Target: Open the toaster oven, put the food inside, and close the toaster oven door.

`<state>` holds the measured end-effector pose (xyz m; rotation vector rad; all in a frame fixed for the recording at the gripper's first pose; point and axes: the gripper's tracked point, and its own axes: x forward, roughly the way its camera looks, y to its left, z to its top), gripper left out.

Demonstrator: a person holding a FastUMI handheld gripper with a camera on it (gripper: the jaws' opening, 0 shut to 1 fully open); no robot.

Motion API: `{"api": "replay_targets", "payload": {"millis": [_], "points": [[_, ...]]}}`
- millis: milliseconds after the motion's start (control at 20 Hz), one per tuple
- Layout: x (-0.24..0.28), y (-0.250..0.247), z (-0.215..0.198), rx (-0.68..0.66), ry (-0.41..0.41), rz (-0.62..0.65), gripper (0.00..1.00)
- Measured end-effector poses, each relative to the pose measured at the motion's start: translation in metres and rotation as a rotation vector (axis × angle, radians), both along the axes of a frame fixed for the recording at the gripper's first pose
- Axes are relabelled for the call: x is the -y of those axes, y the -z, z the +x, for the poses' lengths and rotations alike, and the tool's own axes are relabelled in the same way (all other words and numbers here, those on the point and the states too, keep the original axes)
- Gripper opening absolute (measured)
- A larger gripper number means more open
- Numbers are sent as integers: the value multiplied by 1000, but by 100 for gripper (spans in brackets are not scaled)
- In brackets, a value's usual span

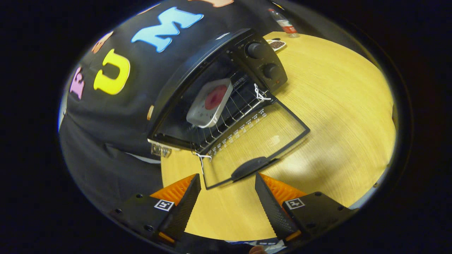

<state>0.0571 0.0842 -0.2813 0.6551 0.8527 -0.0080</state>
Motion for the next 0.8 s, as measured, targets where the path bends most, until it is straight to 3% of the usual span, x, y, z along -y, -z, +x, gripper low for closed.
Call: {"api": "replay_targets", "payload": {"millis": [250, 800], "points": [[1, 11, -16, 20, -131, -237, 98], [24, 47, -11, -78, -275, -655, 98]]}}
